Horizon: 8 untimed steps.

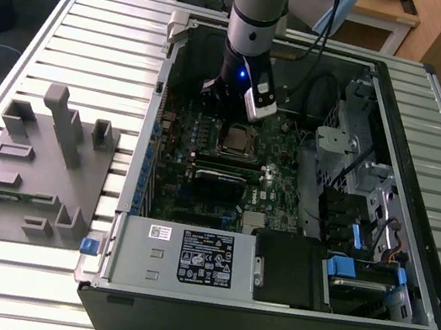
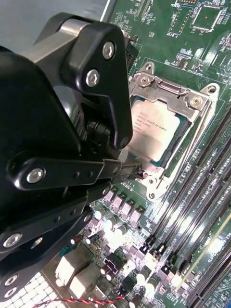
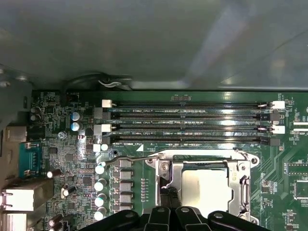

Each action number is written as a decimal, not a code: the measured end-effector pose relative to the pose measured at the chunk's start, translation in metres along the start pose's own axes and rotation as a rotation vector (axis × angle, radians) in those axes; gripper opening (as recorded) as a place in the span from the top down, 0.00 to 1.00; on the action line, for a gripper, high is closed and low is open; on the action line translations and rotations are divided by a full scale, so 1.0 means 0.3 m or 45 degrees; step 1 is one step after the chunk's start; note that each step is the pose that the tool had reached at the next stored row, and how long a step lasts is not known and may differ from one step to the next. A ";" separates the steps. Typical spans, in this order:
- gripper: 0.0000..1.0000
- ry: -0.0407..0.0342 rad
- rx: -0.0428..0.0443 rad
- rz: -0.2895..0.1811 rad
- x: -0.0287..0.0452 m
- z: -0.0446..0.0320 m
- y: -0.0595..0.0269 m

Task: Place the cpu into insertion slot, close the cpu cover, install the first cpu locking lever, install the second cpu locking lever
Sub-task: 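Close the cpu cover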

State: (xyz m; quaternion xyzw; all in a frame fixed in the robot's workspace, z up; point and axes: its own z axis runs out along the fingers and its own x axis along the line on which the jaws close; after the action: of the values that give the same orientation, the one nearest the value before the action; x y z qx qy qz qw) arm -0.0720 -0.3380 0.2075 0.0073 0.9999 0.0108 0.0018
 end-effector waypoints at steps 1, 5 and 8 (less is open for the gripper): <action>0.90 0.0001 0.000 0.000 0.000 0.000 0.000; 0.90 -0.0001 0.000 0.000 0.000 0.001 0.000; 0.90 -0.0002 0.000 0.000 0.001 0.008 0.000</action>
State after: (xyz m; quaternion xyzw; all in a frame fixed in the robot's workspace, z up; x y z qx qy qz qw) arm -0.0722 -0.3379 0.2051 0.0074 0.9999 0.0109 0.0018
